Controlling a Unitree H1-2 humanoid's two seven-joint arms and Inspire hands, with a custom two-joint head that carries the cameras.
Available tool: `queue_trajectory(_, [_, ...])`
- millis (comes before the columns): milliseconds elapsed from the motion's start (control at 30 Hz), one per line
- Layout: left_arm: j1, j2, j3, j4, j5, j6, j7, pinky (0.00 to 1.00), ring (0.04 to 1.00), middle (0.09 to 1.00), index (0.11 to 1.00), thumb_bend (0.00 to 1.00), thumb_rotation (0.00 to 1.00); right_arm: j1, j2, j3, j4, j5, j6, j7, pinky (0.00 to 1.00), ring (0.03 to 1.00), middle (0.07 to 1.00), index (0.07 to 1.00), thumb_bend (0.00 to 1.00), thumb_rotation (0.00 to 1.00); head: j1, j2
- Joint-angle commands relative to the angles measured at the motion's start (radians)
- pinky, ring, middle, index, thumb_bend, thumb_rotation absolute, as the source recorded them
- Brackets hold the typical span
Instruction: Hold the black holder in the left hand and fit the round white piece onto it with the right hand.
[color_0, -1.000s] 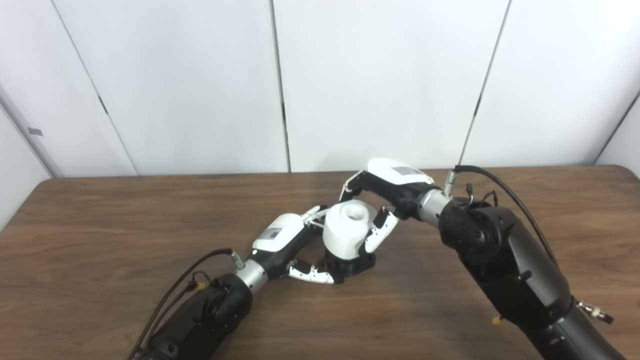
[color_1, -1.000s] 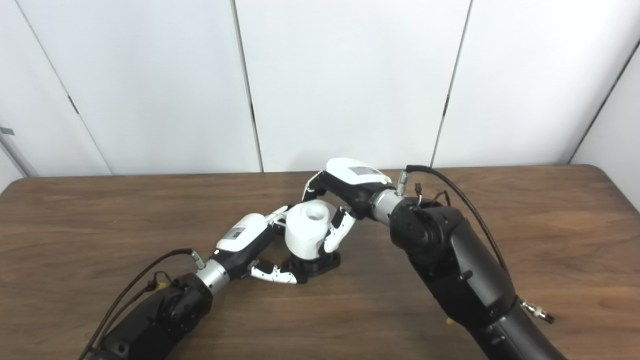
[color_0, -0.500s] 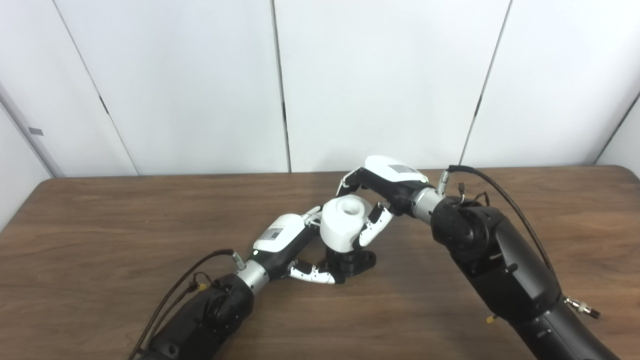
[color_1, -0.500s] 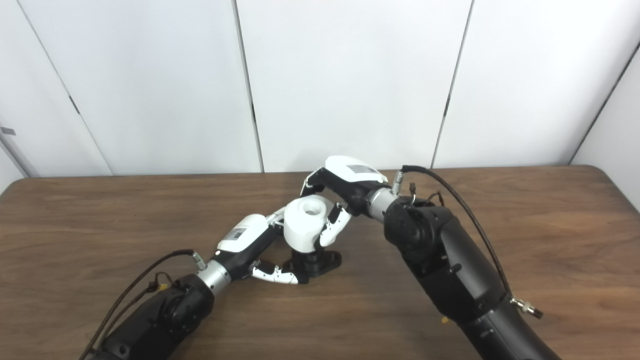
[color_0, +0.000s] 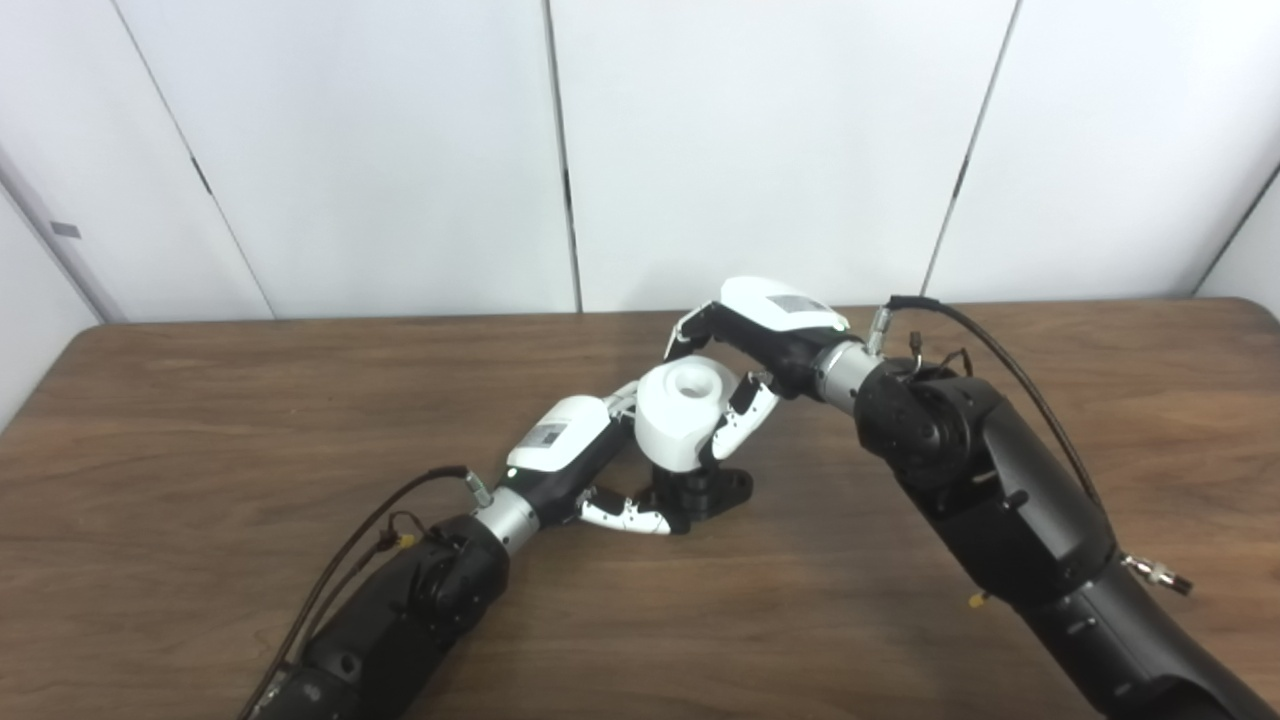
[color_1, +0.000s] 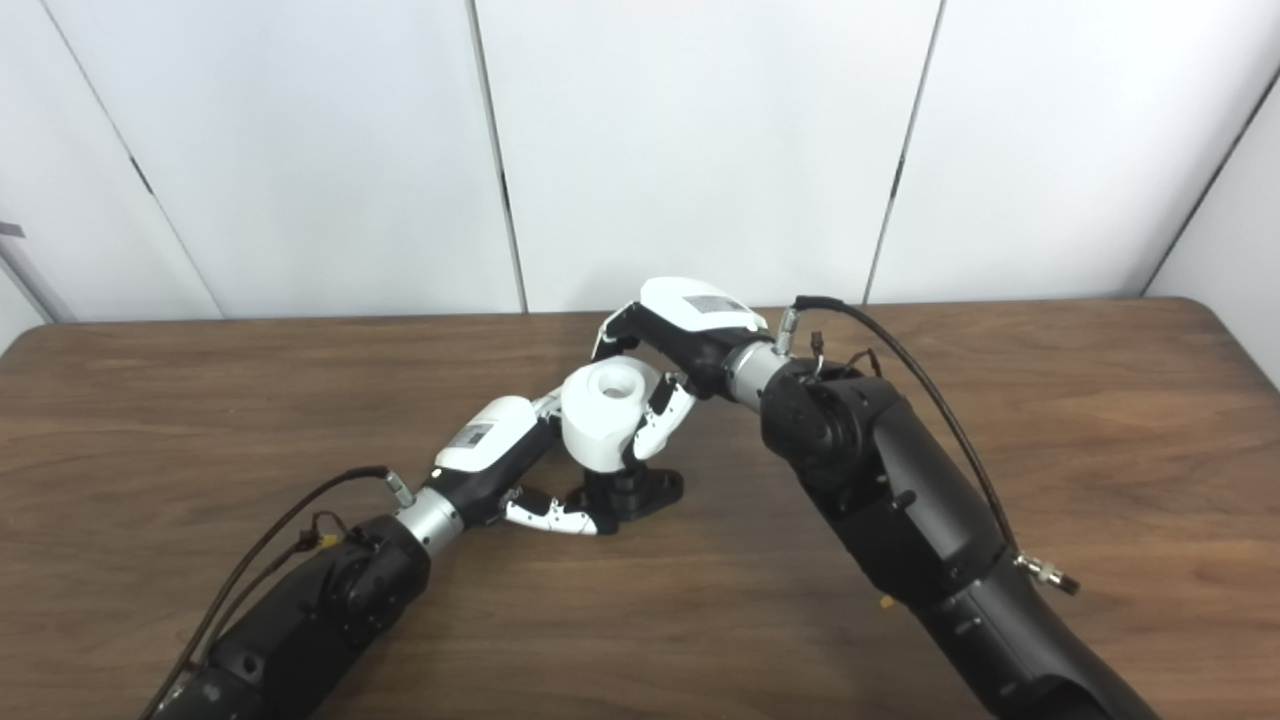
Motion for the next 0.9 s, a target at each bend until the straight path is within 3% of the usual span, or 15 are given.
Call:
queue_trajectory(0, [0.030, -0.024, -0.038, 0.013, 0.043, 0.014, -0.083, 0.91, 0.982, 0.945, 0.481, 0.52, 0.07, -0.021, -0.021, 0.010, -0.013, -0.001, -0.017, 0.028, 0.78, 0.788, 0.698, 0.481, 0.52, 0.13, 0.000, 0.001])
queue_trajectory(300, [0.023, -0.026, -0.038, 0.033, 0.050, 0.004, -0.074, 0.89, 0.982, 0.941, 0.480, 0.52, 0.07, -0.045, -0.052, 0.016, -0.054, 0.001, -0.015, 0.073, 0.77, 0.771, 0.688, 0.480, 0.52, 0.13, -0.005, 0.001])
queue_trajectory(867, [0.023, -0.028, -0.033, 0.031, 0.050, 0.010, -0.074, 0.90, 0.981, 0.941, 0.480, 0.52, 0.07, -0.055, -0.058, -0.001, -0.082, -0.012, -0.014, 0.100, 0.77, 0.762, 0.684, 0.481, 0.52, 0.13, -0.007, 0.010])
